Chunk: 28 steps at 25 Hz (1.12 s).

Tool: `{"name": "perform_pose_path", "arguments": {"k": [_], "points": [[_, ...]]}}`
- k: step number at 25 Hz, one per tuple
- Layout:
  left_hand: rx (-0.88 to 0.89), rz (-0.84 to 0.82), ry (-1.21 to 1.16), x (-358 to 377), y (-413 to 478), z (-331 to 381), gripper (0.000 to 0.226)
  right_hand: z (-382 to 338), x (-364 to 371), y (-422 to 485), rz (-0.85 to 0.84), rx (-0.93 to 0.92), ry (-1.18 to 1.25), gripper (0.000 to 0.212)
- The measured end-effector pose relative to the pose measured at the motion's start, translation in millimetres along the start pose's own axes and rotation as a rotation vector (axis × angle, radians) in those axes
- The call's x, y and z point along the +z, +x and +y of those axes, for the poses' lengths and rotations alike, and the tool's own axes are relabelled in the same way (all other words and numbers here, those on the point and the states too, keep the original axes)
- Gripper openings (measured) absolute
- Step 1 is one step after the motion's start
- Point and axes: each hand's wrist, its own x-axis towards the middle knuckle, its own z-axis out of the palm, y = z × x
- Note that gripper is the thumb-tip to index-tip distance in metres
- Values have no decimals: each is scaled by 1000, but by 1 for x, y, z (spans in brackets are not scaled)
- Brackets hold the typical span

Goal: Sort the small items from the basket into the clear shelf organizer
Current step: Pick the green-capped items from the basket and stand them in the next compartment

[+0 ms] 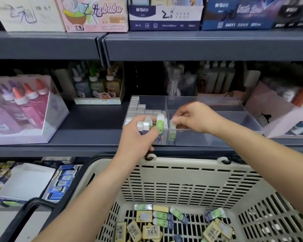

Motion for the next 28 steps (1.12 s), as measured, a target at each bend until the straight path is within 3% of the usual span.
{"name": "perform_pose_path", "arguments": {"k": [10, 15, 17, 23, 26, 28], "points": [[8, -27, -62, -2, 3, -11, 16, -2, 2, -10, -99, -42, -79, 12], [20, -52, -46, -2, 1, -11, 17, -10, -6, -16, 19, -78, -152, 13], [33, -62, -47, -2, 1, -10, 18, -20, -7, -24, 92, -160, -76, 14], [35, -94, -111, -4, 0, -11, 11, -31, -7, -34, -24, -171, 313, 8], [-13, -64, -241, -4, 1, -11, 8, -22, -26, -25, 139, -115, 468, 12], [-1, -47, -218, -5, 1, -11, 12, -14, -29, -16, 246, -98, 305, 14]]}}
